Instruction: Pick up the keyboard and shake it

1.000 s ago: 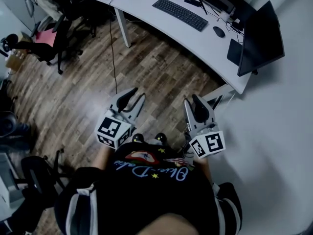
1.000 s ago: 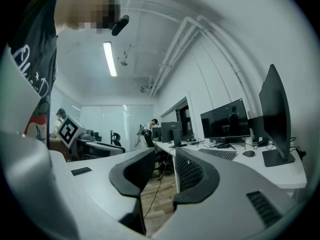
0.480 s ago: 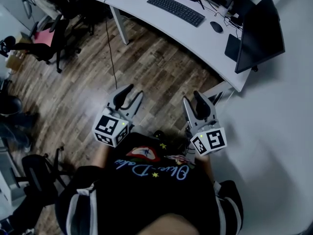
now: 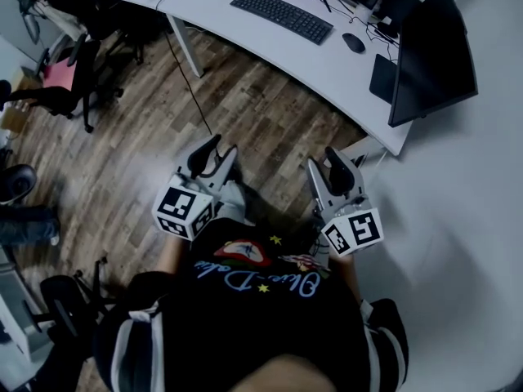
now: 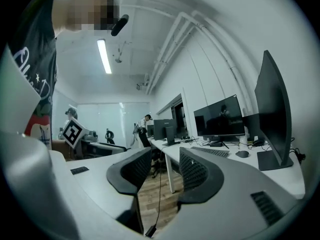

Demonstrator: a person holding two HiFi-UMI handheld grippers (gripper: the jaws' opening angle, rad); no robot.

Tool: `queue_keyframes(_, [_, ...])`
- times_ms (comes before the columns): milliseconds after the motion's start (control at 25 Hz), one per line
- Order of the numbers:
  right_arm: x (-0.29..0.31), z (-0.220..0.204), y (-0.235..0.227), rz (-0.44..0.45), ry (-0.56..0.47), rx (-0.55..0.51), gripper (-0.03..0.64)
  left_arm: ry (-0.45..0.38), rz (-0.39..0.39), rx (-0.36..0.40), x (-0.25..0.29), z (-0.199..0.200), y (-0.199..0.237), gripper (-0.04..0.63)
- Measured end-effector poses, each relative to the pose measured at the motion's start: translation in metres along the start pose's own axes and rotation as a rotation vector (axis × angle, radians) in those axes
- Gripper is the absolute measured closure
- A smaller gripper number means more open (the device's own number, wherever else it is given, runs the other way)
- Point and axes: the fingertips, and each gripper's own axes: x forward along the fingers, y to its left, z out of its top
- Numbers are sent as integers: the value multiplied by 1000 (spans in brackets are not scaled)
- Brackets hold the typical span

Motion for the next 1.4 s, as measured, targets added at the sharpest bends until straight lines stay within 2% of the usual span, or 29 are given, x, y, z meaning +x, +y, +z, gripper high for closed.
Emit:
queue_keyframes(320, [61, 15, -25, -73, -14, -8, 477, -21, -85, 25, 57, 31, 51, 460])
queue_keyframes(680, [142, 20, -32, -111, 10, -9, 477, 6, -123, 8, 94, 44, 132, 460])
queue_keyframes(920, [192, 21, -32, -138, 24, 3, 474, 5, -134, -18, 106, 47, 187, 460])
queue_keyframes(1160, [227, 22, -33, -151, 35, -12, 463, -38, -108, -17, 111, 53, 235, 460])
queue_keyframes(1400, [240, 15, -44, -176, 52, 24, 463, -17, -94, -53, 125, 49, 260, 460])
